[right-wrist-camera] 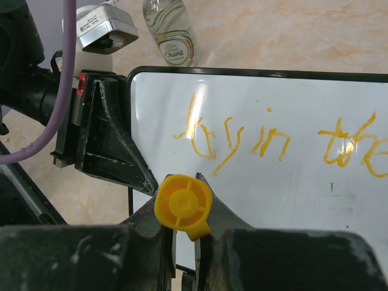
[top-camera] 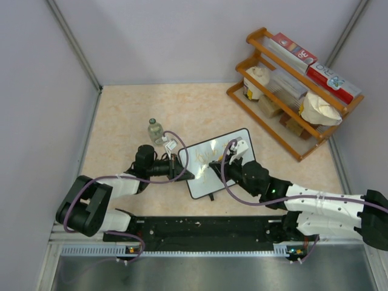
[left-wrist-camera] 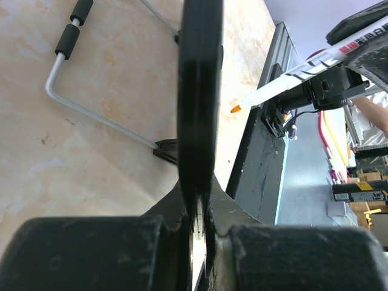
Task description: Write a sentence on the whiteboard
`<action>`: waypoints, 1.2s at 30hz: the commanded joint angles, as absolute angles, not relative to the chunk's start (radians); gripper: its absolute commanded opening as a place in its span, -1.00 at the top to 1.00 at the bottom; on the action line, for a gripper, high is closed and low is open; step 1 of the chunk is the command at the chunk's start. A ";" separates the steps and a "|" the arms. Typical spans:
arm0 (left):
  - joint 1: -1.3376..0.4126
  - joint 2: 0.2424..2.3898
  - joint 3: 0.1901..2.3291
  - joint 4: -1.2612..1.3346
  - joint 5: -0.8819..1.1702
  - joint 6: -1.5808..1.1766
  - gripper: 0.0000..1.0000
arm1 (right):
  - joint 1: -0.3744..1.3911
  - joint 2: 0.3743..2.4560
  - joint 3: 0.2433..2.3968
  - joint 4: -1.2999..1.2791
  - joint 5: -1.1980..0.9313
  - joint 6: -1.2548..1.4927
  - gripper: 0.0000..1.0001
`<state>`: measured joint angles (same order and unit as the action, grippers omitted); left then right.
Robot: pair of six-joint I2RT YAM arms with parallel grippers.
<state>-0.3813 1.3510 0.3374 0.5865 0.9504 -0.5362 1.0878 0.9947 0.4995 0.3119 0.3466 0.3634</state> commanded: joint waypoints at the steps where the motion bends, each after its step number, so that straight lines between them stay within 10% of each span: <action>1: -0.387 1.356 0.322 0.552 0.963 -0.512 1.00 | 1.074 1.008 0.549 0.351 0.390 0.365 1.00; 36: -0.385 1.358 0.322 0.552 0.963 -0.512 1.00 | 1.046 0.993 0.491 0.345 0.393 0.439 1.00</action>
